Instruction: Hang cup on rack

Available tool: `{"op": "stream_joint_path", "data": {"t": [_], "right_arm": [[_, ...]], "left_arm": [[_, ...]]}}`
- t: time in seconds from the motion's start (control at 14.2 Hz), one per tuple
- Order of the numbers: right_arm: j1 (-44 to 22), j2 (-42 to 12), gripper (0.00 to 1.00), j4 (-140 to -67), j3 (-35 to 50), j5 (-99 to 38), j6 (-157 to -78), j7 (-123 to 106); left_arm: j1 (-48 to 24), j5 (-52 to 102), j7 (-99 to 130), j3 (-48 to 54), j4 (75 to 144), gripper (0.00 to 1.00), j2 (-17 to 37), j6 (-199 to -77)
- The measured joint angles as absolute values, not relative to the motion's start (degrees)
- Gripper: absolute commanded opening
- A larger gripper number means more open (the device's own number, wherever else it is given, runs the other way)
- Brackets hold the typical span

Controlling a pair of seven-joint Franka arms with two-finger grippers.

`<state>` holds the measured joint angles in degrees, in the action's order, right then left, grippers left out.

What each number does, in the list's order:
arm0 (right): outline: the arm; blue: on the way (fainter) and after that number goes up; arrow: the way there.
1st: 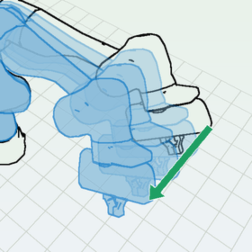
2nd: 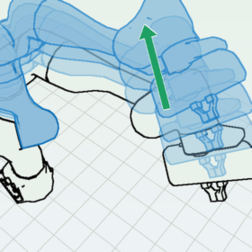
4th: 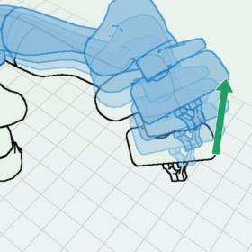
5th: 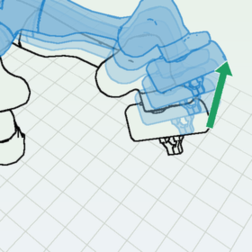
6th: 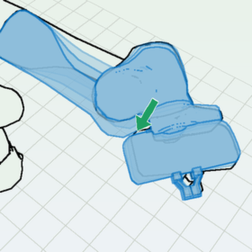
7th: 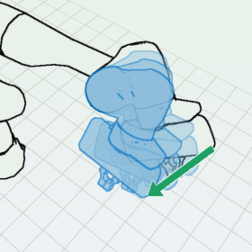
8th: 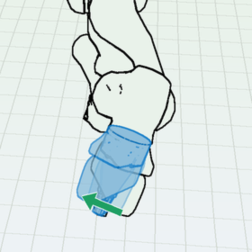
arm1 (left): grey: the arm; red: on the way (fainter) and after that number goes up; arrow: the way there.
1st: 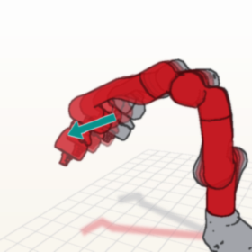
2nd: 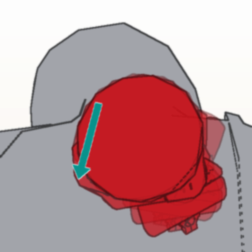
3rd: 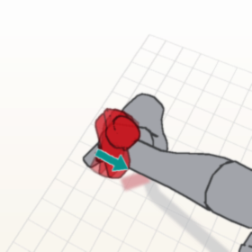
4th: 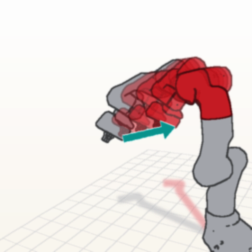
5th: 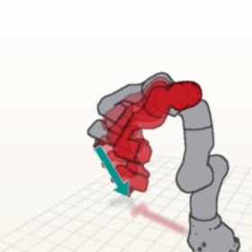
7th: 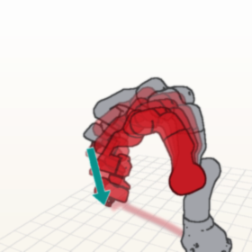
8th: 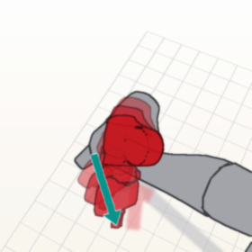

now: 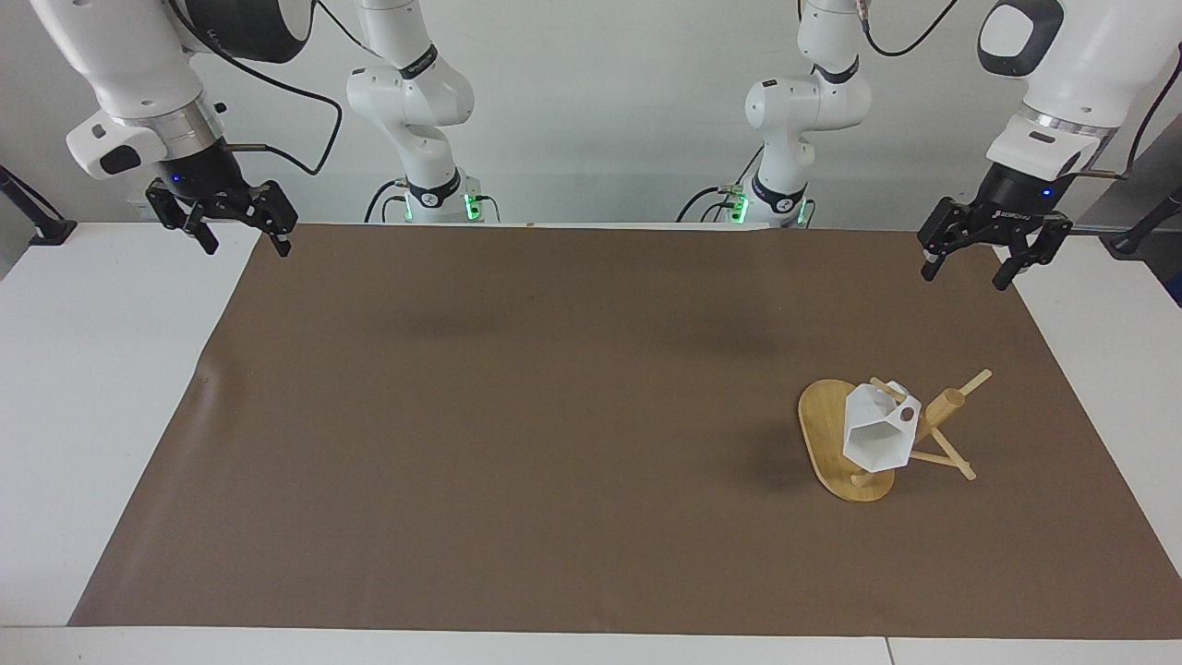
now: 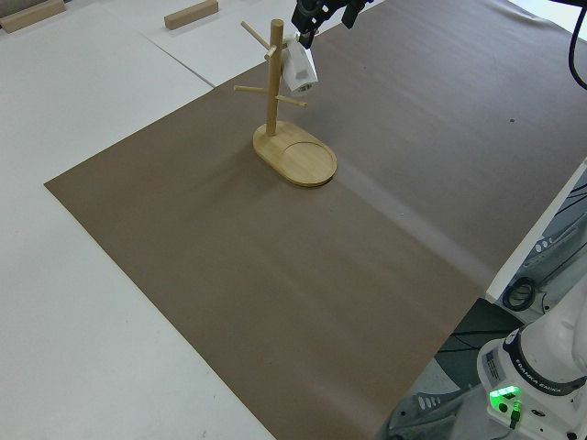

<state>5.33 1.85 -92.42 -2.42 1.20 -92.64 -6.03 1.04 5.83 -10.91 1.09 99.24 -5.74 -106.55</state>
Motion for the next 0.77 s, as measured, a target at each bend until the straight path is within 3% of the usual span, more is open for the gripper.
{"op": "stream_joint_path", "data": {"t": [0.77], "right_arm": [[5.3, 1.9, 1.0, -92.4, -2.4, 1.2, -92.6, -6.0]], "left_arm": [[0.9, 3.4, -10.2, 1.4, 93.3, 1.0, -4.2, -95.1]]}}
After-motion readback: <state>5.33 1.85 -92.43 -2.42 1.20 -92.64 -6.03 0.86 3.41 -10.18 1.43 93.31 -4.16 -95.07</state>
